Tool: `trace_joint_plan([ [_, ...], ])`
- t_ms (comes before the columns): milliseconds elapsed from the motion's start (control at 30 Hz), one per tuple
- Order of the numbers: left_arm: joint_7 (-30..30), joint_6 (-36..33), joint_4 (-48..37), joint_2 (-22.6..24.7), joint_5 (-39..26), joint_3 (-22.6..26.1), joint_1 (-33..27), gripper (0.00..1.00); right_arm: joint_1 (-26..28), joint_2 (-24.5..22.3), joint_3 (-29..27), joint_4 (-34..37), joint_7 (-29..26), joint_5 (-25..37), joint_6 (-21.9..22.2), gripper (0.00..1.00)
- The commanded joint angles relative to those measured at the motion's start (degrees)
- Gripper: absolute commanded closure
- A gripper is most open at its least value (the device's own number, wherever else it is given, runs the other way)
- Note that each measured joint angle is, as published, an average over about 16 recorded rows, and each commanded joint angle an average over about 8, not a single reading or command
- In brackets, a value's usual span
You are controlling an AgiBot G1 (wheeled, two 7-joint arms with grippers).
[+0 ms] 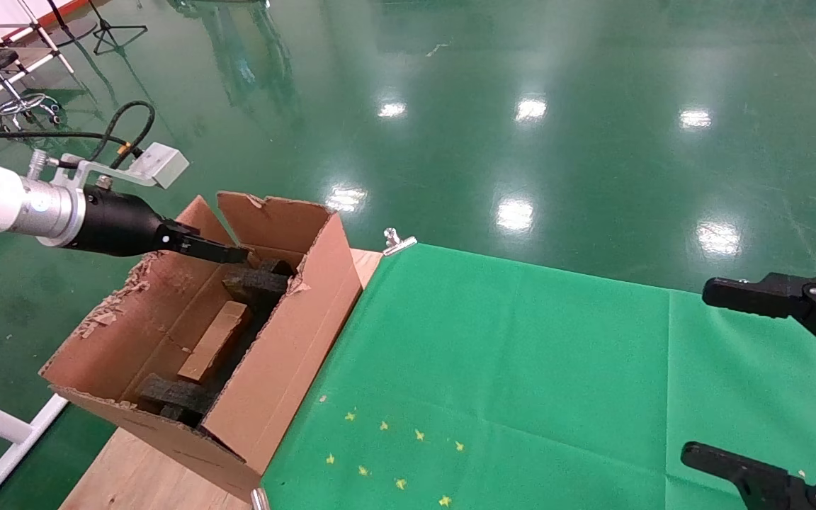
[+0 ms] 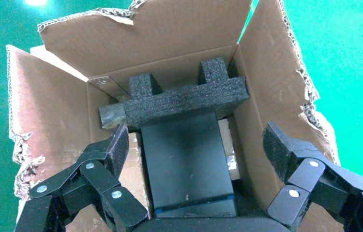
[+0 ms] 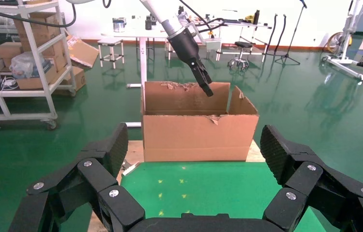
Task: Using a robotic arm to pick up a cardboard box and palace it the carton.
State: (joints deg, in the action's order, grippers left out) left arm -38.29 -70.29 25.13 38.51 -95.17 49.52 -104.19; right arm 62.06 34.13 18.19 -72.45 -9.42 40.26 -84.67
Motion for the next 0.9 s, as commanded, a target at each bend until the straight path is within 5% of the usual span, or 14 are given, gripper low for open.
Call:
trace_joint_plan([
  [33,0.1,0.13,-0.16,0.04,-0.07,0.0,0.13,0.0,0.0,0.0,0.0,0.0,0.0,0.0,0.0,0.0],
  [900,11.99,-6.65,20.96,-1.5,23.11,-14.54,18.54,0.0,0.01,-0.01,0.03,0.01,0.02,-0.02,0.01,0.0],
])
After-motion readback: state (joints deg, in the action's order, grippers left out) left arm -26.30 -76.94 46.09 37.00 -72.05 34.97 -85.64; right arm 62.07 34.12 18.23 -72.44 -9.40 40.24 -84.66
